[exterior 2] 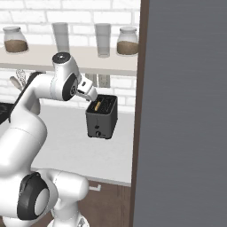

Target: Start the toaster. Once the lever pops up, take the bread to the plate on the dining counter.

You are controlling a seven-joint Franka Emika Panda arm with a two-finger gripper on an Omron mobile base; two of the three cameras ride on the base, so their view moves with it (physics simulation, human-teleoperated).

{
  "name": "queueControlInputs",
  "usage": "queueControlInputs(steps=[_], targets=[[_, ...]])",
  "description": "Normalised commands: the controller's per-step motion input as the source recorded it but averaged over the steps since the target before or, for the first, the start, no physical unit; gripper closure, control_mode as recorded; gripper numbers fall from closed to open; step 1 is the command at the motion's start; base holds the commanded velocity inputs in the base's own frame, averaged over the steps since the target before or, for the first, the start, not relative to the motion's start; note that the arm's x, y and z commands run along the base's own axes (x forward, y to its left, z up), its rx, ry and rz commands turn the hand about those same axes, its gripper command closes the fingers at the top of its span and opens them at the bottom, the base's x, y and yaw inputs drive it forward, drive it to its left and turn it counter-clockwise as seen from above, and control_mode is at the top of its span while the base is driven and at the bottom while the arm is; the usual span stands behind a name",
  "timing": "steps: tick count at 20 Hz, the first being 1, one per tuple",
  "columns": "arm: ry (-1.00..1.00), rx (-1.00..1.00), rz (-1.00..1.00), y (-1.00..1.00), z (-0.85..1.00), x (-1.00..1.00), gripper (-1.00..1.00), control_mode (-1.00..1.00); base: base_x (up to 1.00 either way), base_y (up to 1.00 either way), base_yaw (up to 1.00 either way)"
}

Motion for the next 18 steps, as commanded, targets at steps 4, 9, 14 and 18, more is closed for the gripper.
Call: queueControlInputs(steps=[4,9,14,18], targets=[[0.0,0.0,0.0,0.0,0.0,0.0,-1.0,-1.0,0.0,0.0,0.0],[0.0,0.0,0.0,0.0,0.0,0.0,-1.0,-1.0,0.0,0.0,0.0],[0.0,0.0,0.0,0.0,0.0,0.0,-1.0,-1.0,0.0,0.0,0.0],[0.0,0.0,0.0,0.0,0.0,0.0,-1.0,-1.0,0.0,0.0,0.0]])
